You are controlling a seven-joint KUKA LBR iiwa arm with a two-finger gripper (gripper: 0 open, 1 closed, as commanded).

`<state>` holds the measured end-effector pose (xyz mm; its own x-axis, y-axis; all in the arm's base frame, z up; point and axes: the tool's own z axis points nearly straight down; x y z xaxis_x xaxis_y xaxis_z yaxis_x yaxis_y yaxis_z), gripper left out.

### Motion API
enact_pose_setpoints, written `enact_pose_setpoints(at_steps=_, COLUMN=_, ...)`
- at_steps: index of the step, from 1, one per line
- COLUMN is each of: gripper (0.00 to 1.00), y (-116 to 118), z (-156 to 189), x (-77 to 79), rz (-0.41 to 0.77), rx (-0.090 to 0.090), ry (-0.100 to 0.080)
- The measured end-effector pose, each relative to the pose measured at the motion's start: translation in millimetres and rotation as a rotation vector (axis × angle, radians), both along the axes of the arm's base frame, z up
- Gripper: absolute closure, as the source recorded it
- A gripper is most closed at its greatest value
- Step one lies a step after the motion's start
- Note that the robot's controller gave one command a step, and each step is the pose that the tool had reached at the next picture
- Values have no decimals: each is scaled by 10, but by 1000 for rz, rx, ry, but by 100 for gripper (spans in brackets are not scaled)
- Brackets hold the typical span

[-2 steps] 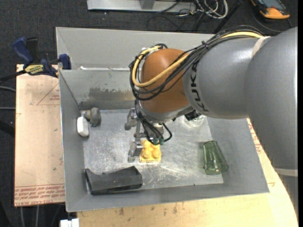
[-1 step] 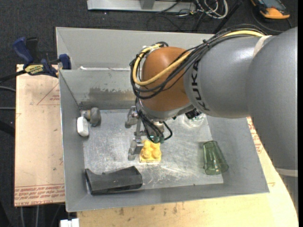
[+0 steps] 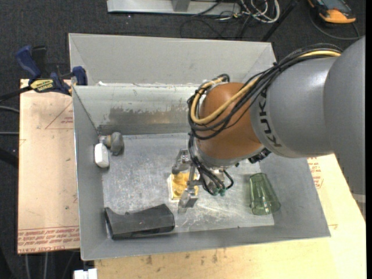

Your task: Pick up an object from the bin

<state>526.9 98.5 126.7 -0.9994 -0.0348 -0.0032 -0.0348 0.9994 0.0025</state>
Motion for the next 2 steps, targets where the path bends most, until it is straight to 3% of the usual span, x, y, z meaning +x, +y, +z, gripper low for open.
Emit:
enact_pose_setpoints(at_steps=1, gripper=0, y=15, z=-255, x=-98, rz=40, rx=-4, ry=-14)
enact_pose_setpoints(at_steps=2, gripper=0, y=355, z=-313, x=-120, rz=88, rx=-11, ry=-9)
